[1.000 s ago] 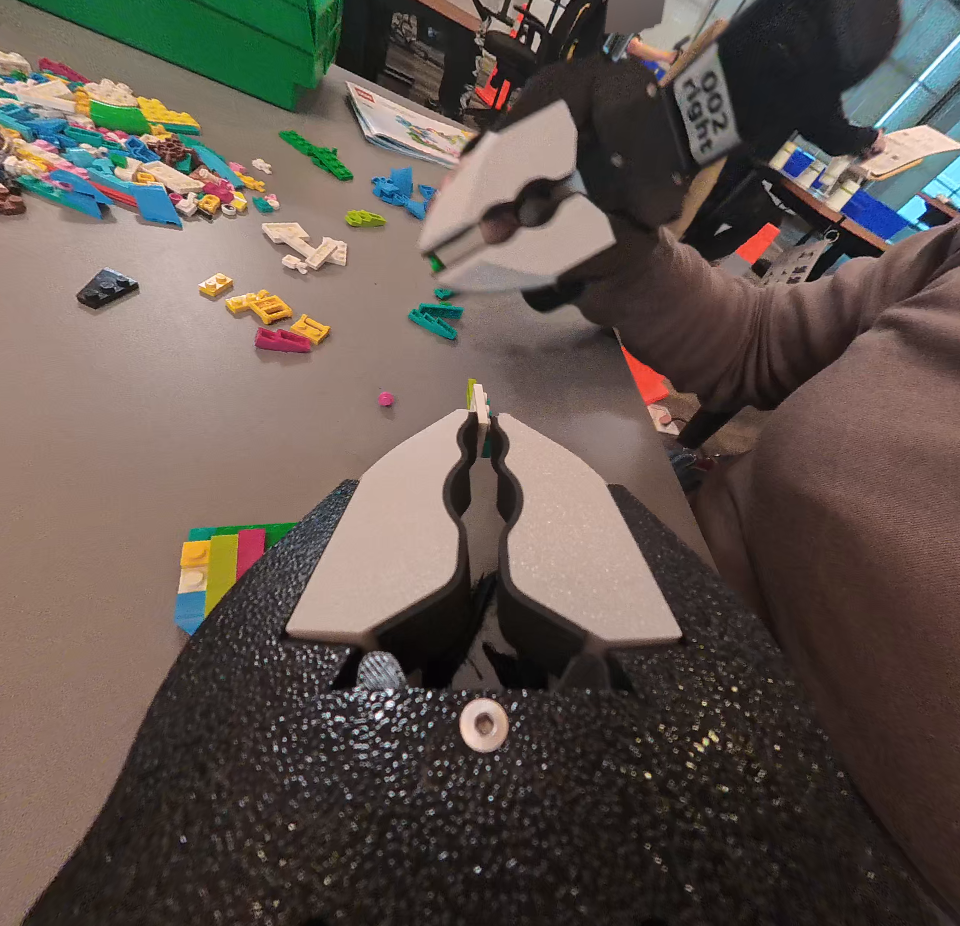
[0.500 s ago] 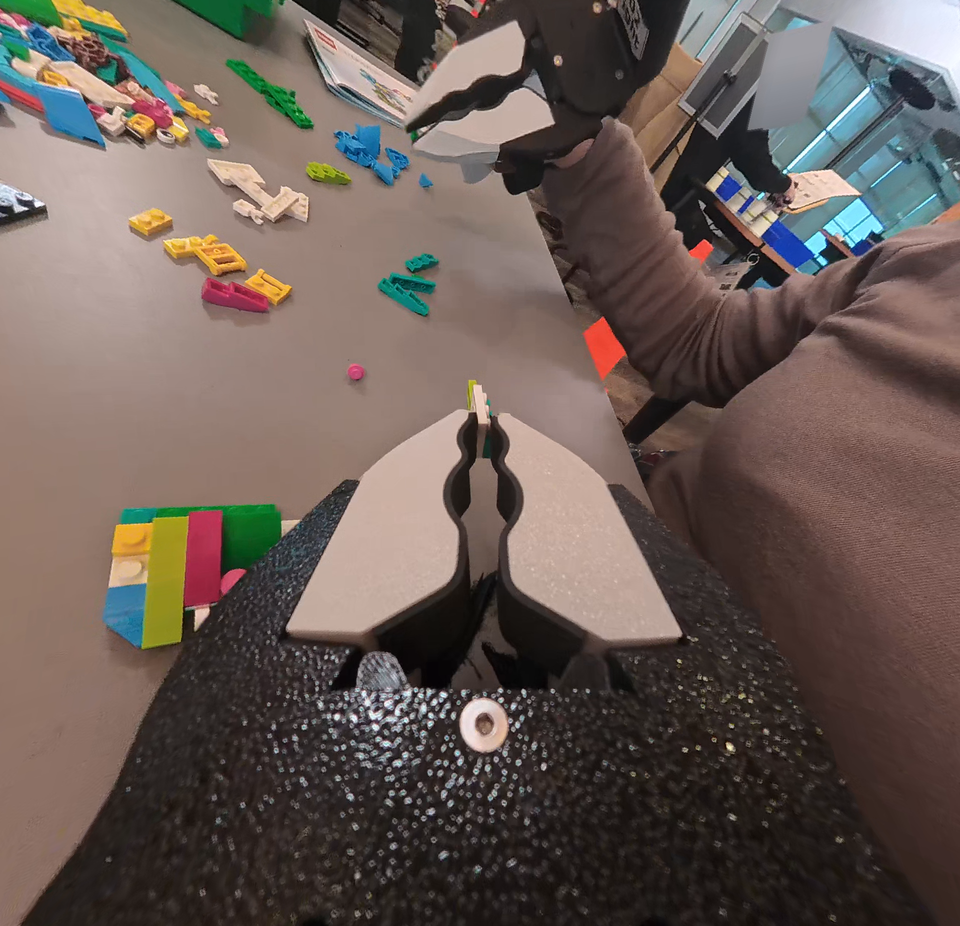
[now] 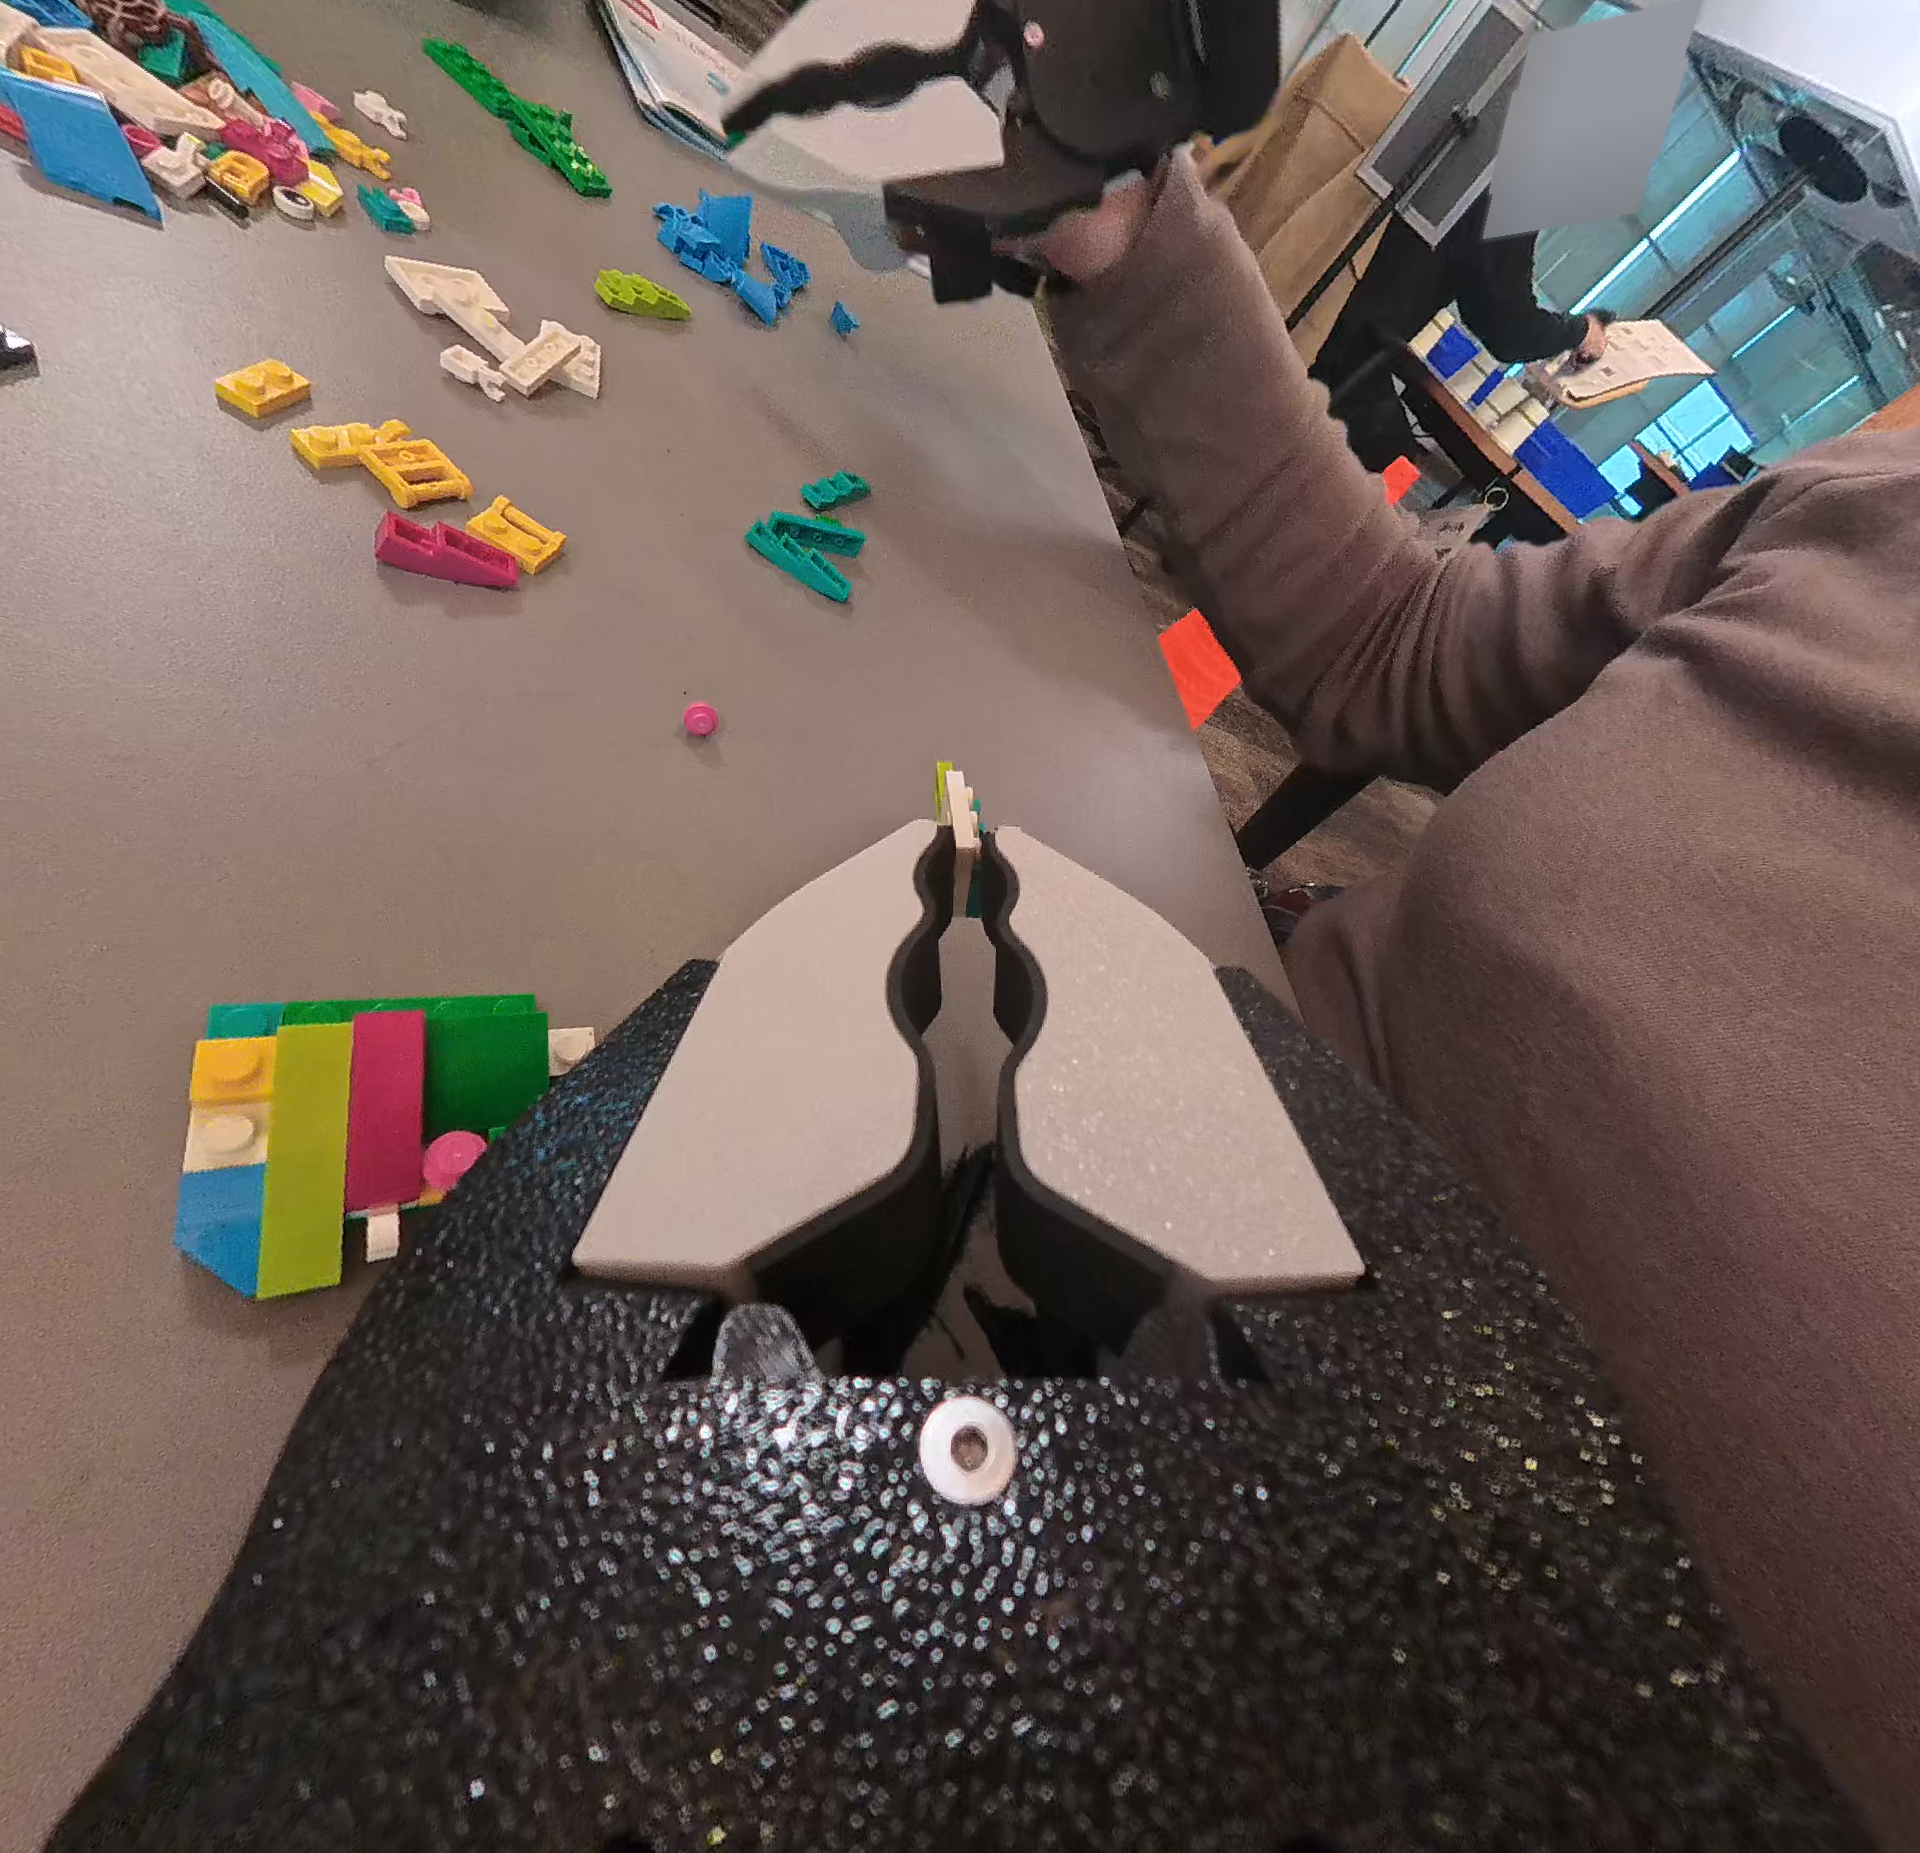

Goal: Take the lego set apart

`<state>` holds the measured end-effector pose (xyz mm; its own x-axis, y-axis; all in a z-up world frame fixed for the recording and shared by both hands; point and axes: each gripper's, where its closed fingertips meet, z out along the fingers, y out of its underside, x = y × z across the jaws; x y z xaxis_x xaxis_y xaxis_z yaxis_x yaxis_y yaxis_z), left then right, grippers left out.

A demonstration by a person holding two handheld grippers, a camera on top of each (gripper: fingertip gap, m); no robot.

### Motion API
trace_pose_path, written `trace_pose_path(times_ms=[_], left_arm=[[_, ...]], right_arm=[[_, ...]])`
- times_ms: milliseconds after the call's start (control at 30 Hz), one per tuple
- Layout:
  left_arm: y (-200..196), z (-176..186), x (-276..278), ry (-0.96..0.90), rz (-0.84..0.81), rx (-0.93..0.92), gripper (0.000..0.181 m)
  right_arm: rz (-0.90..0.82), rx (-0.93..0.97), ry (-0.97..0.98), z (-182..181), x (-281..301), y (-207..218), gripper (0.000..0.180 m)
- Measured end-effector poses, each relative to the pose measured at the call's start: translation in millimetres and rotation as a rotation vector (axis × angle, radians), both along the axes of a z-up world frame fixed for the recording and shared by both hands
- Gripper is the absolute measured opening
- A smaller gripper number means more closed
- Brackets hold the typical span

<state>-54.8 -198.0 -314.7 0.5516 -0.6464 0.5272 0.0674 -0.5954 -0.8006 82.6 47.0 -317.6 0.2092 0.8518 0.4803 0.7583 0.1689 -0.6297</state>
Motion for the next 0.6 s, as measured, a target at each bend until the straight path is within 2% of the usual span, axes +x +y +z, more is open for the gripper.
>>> trace_pose_path(times_ms=[100,233,367,433,500,600], left_arm=[[0,0,0,-0.003,-0.001,-0.005,0.004],[1,-1,0,-0.004,-0.001,-0.012,0.004],[1,-1,-1,-0.009,0.002,-0.010,0.004],[1,0,-1,-0.015,0.001,-0.013,0.004],[1,0,-1,-0.017,0.001,-0.014,0.004],[1,0,-1,-0.019,0.002,-0.013,0.004]], right_arm=[[-0.013,-0.081,0.047,5,0,26,0.006],[0.014,-0.112,-0.020,-6,-3,57,0.006],[0.045,-0.129,-0.078,-19,-13,63,0.007],[0.038,-0.140,-0.083,-21,-15,66,0.015],[0.023,-0.216,-0.046,-21,-17,66,0.023],[-0.007,-0.234,0.061,-9,-18,69,0.023]])
